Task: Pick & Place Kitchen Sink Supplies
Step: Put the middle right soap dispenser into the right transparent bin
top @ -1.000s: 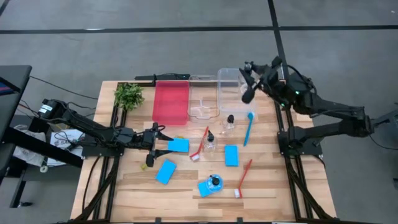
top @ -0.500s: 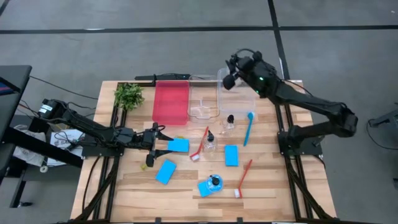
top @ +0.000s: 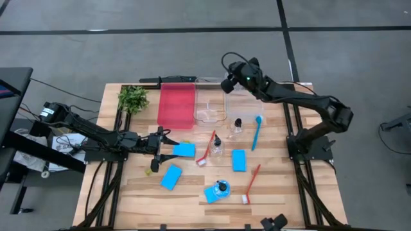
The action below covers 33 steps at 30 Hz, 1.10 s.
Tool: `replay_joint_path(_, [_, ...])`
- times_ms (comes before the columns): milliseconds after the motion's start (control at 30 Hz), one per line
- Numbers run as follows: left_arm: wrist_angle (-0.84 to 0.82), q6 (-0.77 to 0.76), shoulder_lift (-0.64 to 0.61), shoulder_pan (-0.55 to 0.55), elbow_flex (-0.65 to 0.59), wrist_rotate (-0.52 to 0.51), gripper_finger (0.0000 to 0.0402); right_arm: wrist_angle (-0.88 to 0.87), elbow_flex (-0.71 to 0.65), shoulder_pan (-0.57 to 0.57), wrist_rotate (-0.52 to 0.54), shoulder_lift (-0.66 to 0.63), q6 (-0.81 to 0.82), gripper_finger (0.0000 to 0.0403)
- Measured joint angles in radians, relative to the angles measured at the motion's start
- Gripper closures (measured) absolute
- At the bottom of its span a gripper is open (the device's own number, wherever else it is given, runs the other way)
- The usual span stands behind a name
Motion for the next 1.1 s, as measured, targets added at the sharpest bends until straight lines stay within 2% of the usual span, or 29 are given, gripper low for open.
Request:
replay_joint_path(233, [-0.001,0.000,0.000,0.000,0.000,0.000,0.0153,-0.033,0.000,0.000,0.002,0.037,-0.029,0.0278])
replay_joint_path(633, [0.001,0.000,0.000,0.000,0.000,0.000,0.0153,-0.119,0.000,0.000,0.005,0.037,-0.031,0.0251])
replay_joint_path(1100, [0.001,0.000,0.000,0.000,0.000,0.000,0.0153,-0.187,0.000,0.000,0.005,0.037,-0.036,0.0290])
